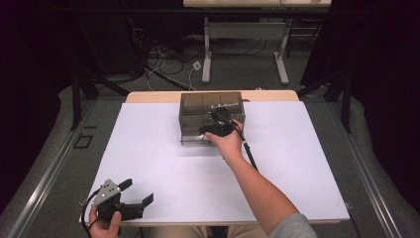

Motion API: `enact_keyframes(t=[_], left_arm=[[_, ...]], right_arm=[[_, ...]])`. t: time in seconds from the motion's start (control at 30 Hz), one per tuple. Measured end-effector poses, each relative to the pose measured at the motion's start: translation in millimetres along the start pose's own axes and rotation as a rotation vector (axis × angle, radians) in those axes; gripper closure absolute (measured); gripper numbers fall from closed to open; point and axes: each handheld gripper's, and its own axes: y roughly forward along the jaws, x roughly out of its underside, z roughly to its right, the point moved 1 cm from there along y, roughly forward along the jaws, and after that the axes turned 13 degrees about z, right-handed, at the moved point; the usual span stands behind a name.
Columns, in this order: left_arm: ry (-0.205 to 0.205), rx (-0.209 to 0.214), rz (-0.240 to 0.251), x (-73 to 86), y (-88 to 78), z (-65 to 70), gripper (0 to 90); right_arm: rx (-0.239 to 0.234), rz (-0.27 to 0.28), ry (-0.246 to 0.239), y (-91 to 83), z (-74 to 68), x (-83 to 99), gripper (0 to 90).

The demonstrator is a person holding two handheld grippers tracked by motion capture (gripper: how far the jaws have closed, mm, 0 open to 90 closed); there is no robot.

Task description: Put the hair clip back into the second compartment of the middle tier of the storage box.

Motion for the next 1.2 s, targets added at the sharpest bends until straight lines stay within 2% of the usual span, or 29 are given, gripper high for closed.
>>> enact_keyframes(t=[0.3,0.33,0.67,1.2], left_arm=[[0.001,-0.003,0.009,0.4,0.8,0.9,0.9],[0.001,-0.003,0.008,0.4,0.7,1.0,0.9],[0.006,-0.004,0.005,0.5,0.6,2.1,0.9],[0.017,0.003,-0.004,-0.3,2.7,6.7,0.9]], right_arm=[[0.002,0.008,-0.010,-4.9,-0.2,-1.1,24.5],[0.004,0.000,0.002,-6.7,-1.6,-1.4,24.5],[-0.003,0.017,-0.027,-16.8,-2.2,-3.5,23.6],[-0.029,0.085,-0.072,-43.0,-2.9,-7.7,20.1]])
